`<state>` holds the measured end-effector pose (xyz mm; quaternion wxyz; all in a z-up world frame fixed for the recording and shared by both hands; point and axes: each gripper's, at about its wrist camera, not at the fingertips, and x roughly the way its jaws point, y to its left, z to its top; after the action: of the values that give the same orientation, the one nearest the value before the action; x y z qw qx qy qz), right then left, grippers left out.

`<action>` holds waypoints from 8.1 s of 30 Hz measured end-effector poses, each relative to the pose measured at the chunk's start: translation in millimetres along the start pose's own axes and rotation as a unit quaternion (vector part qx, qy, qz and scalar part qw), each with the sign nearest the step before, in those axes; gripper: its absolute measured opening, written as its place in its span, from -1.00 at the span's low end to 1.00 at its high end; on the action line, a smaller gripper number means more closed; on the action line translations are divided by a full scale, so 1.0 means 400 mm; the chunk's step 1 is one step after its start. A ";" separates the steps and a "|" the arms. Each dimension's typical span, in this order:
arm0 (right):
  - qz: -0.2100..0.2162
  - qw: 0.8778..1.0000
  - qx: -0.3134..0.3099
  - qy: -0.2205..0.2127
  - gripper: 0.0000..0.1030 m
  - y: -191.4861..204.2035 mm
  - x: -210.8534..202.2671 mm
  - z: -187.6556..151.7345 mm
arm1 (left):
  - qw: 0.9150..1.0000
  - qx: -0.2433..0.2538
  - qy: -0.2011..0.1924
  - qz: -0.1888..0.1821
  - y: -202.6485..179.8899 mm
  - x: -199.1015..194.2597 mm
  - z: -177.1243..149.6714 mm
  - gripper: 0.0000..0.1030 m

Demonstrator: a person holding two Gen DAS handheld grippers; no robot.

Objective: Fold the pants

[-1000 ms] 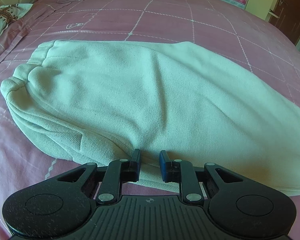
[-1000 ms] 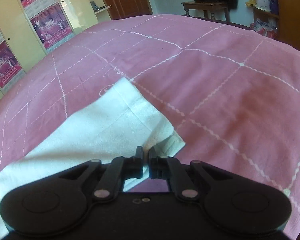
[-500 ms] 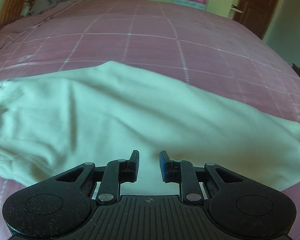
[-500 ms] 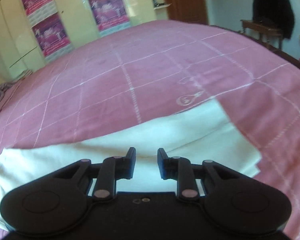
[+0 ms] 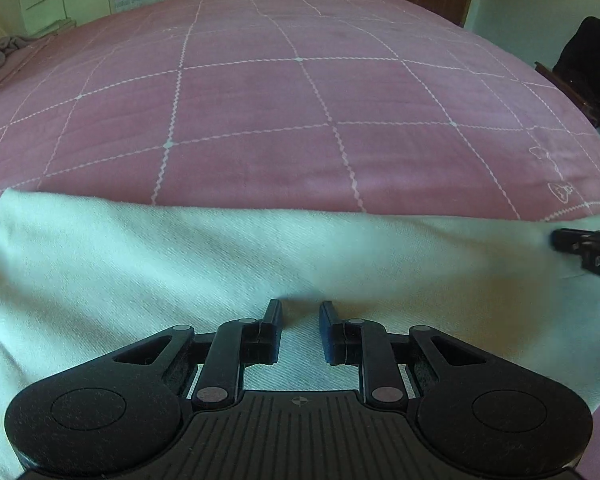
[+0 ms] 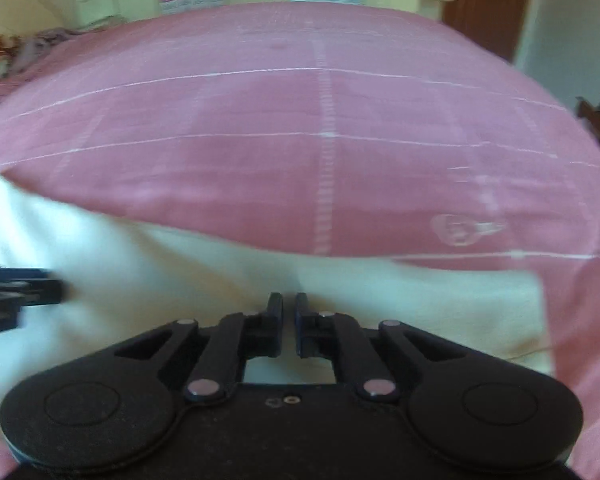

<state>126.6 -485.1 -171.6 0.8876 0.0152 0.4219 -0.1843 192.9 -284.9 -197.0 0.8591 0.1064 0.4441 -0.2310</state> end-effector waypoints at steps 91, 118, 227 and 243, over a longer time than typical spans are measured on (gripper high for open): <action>-0.045 0.965 0.235 -0.109 0.63 -0.027 -0.230 -0.287 | 1.000 -0.006 0.000 0.022 -0.036 -0.195 -0.176 -0.23; 0.073 0.875 0.472 -0.084 -0.38 -0.245 -0.163 -0.332 | 0.999 0.036 0.010 -0.012 -0.192 -0.113 -0.134 -0.22; 0.096 0.994 0.016 -0.053 -0.44 0.406 -0.228 -0.064 | 0.978 -0.173 -0.117 0.025 0.379 -0.349 -0.197 -0.56; 0.038 0.996 -0.068 -0.036 -0.41 0.514 -0.062 -0.051 | 0.993 -0.118 -0.010 0.002 0.319 -0.131 -0.214 -0.57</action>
<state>166.9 -282.1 -192.4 0.9077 -0.0358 0.3999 -0.1218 168.4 -124.7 -207.4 0.8703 0.0026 0.4598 -0.1765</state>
